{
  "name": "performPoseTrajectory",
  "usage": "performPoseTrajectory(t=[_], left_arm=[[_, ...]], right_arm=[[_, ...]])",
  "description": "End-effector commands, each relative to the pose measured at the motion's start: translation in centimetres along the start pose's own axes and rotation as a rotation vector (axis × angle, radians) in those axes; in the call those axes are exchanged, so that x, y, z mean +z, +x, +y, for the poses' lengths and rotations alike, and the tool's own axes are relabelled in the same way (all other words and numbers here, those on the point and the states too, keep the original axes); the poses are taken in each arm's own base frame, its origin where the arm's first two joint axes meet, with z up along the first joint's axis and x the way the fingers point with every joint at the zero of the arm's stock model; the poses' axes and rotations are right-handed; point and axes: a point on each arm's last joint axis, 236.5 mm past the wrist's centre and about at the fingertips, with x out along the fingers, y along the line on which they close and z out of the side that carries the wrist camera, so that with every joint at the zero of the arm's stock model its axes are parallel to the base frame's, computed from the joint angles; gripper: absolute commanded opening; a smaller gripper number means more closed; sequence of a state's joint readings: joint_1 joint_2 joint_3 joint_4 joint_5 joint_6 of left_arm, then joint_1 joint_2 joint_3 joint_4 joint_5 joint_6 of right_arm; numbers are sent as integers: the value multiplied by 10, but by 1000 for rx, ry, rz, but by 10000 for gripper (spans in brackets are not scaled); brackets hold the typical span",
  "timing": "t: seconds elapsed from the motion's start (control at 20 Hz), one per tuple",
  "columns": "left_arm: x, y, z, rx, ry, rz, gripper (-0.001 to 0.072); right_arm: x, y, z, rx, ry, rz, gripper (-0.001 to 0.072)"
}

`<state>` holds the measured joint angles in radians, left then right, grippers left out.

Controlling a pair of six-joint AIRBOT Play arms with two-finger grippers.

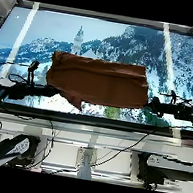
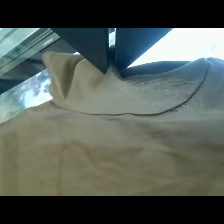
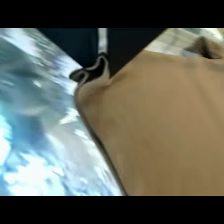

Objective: Fold the clothes and pants, and hang the long-sleeved shirts on hangers.

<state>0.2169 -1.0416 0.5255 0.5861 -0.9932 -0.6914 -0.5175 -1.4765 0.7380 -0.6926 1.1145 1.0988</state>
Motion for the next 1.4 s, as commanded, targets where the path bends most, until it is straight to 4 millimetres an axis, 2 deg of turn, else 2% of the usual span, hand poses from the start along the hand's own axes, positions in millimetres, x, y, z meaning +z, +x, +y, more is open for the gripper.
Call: performPoseTrajectory(t=[0.0,0.1,0.2,0.35,0.45,0.55,0.65,0.75,0.85,0.95,1.1,1.2,1.35], left_arm=[[11,-4,-13,-44,-22,-44,15],[12,-16,-24,-63,22,-40,15],[26,-39,-31,-52,51,-100,14],[52,-86,-25,41,62,-260,12],[51,-110,-16,131,41,-304,12],[52,-124,-19,182,69,-340,12],[66,-133,-16,227,83,-414,12],[84,-138,0,281,68,-481,12],[102,-133,13,302,32,-535,12],[118,-119,31,342,10,-565,12],[136,-76,51,404,18,-550,12],[152,-47,53,416,47,-527,12],[192,-24,62,462,77,-559,13]], right_arm=[[-3,-6,39,147,-79,-2,12],[-9,-21,60,184,-162,-13,11],[-12,-43,82,185,-244,-69,11],[-20,-80,112,154,-337,-179,11],[-33,-101,129,140,-335,-235,11],[-39,-118,157,151,-376,-329,11],[-29,-126,179,139,-420,-460,10],[-12,-121,196,131,-423,-555,10],[0,-100,205,114,-426,-588,10],[12,-70,209,99,-420,-593,10],[38,-35,196,63,-328,-620,10],[57,-24,180,37,-258,-651,11],[83,-24,167,21,-189,-737,10]])
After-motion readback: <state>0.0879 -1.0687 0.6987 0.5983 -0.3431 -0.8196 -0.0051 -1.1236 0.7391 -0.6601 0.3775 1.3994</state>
